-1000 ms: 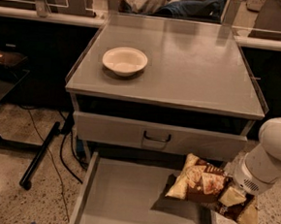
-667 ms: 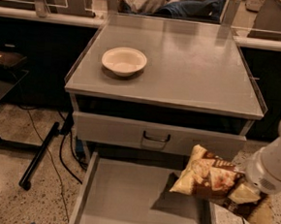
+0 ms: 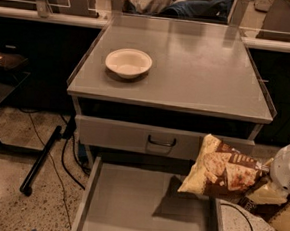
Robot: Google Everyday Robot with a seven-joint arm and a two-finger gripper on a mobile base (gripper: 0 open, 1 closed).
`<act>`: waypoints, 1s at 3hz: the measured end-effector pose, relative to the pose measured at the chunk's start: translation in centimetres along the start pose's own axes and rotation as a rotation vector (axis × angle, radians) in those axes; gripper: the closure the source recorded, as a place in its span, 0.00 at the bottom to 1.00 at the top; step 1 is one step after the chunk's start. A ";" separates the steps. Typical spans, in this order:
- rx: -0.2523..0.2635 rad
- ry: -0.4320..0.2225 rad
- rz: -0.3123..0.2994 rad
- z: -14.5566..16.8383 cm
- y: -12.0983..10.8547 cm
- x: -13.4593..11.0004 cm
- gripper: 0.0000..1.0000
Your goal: Pick brown chip bag from middle drawer and place on counter
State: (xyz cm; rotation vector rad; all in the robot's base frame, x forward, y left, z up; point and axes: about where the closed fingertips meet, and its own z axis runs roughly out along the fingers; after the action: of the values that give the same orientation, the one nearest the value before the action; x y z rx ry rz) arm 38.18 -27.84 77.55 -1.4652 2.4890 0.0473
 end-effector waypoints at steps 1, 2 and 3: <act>0.049 -0.038 0.021 -2.6 -2.6 -1.5 1.00; 0.093 -0.081 0.038 -6.5 -6.3 -4.2 1.00; 0.145 -0.113 0.028 -9.0 -7.8 -5.4 1.00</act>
Offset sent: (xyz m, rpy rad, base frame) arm 0.1245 -0.0102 0.1678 0.0640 -0.2393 -0.0790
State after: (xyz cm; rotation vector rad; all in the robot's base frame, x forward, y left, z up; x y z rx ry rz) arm 45.57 -28.45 88.27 -1.3314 2.3697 -0.0432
